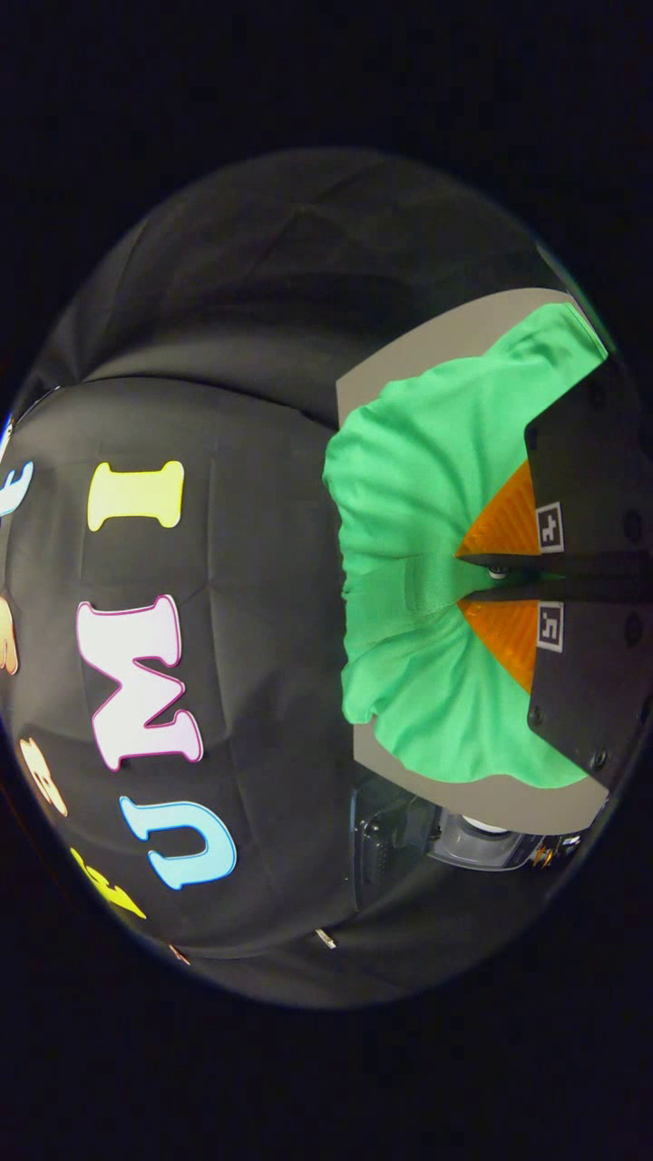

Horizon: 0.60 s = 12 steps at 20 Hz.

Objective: Put the clothes into the washing machine and then close the washing machine lid.

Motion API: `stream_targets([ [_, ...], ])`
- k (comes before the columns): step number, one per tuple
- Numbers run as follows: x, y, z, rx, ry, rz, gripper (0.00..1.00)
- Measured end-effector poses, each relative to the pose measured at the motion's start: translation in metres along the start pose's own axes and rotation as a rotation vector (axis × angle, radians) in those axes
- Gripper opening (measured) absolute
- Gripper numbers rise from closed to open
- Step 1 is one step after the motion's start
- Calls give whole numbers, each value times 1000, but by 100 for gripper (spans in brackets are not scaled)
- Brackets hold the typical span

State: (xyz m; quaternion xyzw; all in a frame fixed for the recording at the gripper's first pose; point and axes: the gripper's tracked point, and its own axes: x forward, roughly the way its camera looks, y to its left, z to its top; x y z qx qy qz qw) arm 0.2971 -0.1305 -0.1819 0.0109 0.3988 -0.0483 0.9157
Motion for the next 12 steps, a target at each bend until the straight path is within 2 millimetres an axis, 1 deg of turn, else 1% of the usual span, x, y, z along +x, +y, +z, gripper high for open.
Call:
stream_targets([
  [2,-19,4,18,-10,-67,2,5],
  [7,-82,19,68,-13,-248,25,5],
  [9,-109,29,87,-22,-322,36,5],
  [12,-145,51,112,-37,-423,67,4],
])
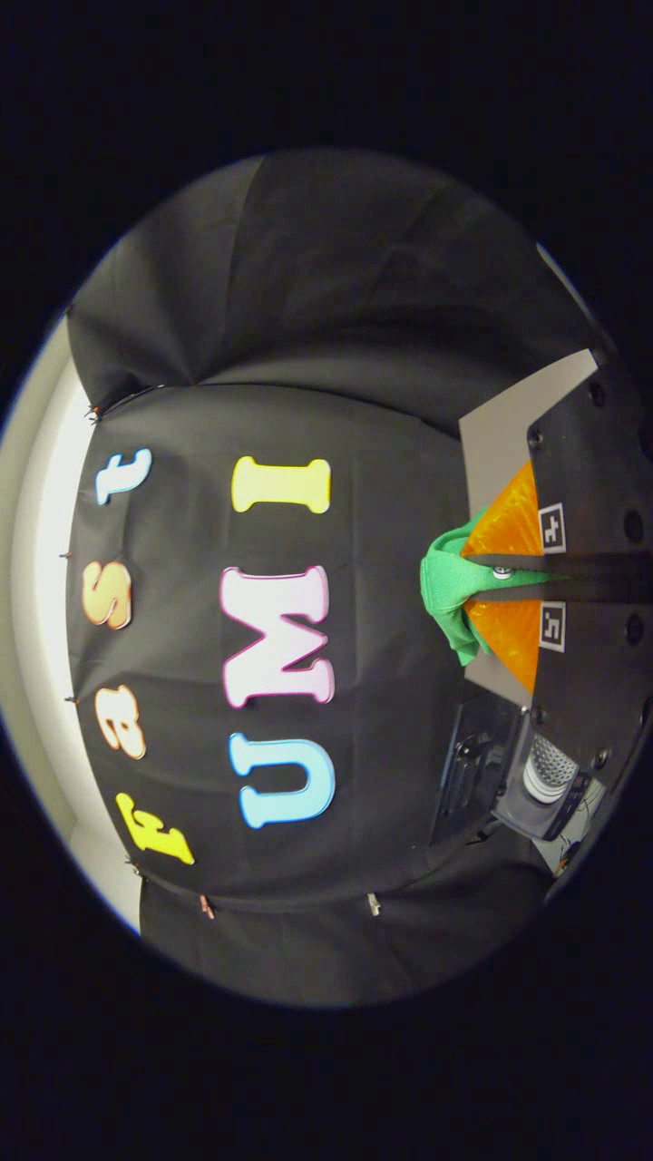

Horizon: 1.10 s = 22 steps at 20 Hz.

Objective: Put the clothes into the washing machine and then close the washing machine lid.

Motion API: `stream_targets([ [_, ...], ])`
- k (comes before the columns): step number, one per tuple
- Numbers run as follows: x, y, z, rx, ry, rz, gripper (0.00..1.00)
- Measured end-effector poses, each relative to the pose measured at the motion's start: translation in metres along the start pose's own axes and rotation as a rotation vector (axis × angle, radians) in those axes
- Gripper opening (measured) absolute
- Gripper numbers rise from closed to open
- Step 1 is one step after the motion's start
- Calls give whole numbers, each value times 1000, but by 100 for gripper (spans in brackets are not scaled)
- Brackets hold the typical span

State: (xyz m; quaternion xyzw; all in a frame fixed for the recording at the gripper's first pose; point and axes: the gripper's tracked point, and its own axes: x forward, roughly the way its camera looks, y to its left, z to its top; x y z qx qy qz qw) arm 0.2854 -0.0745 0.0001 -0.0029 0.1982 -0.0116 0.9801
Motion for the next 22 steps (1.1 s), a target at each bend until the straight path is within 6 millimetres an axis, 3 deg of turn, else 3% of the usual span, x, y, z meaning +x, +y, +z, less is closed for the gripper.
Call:
stream_targets([
  [4,-18,43,39,-21,-98,61,4],
  [9,-16,120,52,-21,-127,206,4],
  [15,0,218,29,-47,-104,389,5],
  [19,15,267,-3,-41,-57,481,5],
  [22,31,292,-34,-40,-2,530,4],
])
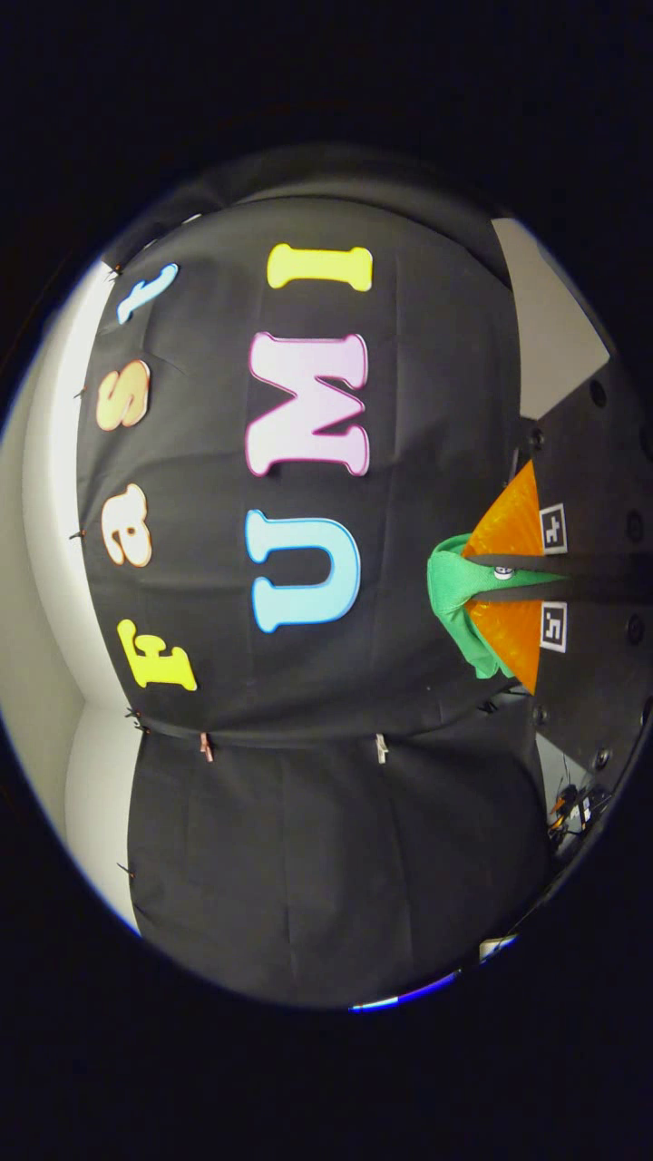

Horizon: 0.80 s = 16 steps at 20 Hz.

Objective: Put the clothes into the washing machine and then close the washing machine lid.

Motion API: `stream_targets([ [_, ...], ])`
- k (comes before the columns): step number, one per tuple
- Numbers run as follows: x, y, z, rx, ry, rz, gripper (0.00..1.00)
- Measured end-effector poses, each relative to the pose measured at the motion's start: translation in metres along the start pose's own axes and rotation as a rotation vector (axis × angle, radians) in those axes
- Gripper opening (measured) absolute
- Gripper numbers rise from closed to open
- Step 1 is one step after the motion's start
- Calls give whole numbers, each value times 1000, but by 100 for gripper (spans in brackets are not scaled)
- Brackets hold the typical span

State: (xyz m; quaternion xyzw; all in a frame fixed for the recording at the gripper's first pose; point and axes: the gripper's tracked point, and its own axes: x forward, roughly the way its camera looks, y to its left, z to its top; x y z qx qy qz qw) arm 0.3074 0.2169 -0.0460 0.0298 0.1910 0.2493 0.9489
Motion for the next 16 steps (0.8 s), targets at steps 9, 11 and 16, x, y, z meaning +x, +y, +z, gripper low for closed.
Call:
stream_targets([
  [9,88,5,-155,-37,275,103,5],
  [11,100,1,-187,-49,355,118,5],
  [16,114,-1,-234,-88,464,128,5],
])
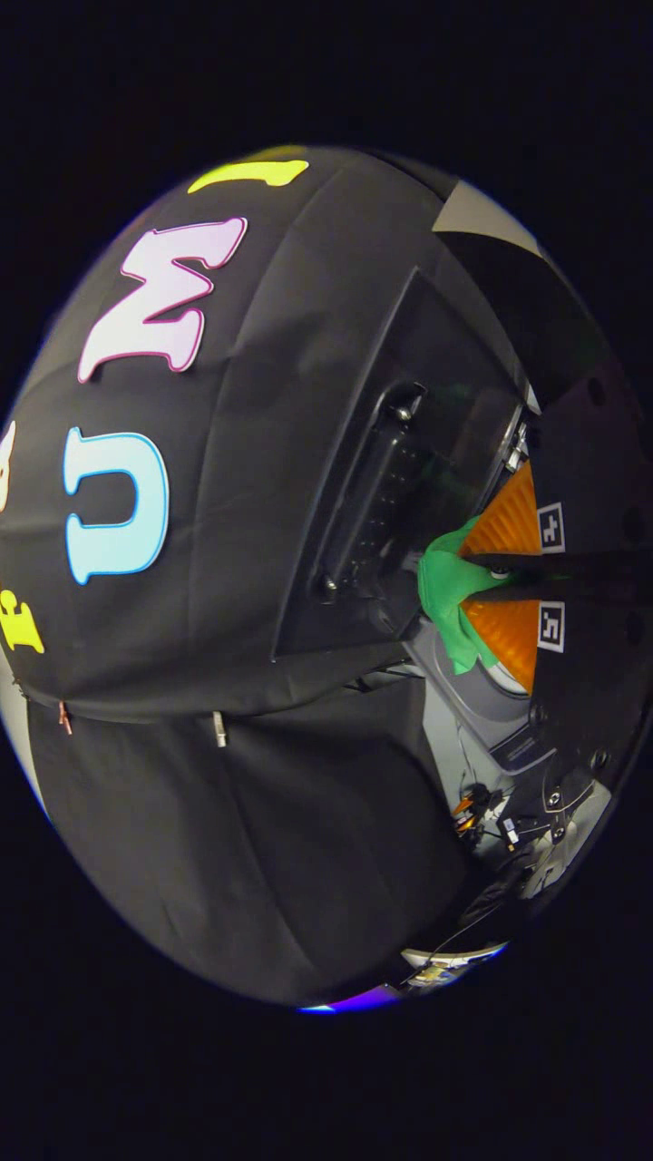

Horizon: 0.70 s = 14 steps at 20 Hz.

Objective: Put the clothes into the washing machine and then close the washing machine lid.

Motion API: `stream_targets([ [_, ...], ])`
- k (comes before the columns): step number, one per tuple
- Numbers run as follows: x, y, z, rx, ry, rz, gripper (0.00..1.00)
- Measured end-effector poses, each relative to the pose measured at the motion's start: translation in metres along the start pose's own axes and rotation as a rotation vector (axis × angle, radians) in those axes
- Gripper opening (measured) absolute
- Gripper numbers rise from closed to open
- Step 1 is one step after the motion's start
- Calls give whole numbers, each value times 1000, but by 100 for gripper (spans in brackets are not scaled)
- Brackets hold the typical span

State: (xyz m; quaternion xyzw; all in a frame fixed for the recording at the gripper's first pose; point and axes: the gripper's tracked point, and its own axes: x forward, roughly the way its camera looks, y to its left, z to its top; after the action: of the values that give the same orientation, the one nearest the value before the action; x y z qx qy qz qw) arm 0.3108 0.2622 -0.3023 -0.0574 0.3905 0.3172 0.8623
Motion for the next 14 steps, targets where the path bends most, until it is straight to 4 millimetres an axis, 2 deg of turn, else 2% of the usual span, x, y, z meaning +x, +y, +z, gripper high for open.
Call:
stream_targets([
  [4,12,-11,-18,47,89,0,5],
  [6,13,-12,-29,57,130,-6,6],
  [7,19,-12,-34,55,147,-9,6],
  [9,17,-10,-37,53,161,1,13],
  [11,12,-7,-31,59,142,13,47],
  [14,17,-10,-33,61,139,12,99],
])
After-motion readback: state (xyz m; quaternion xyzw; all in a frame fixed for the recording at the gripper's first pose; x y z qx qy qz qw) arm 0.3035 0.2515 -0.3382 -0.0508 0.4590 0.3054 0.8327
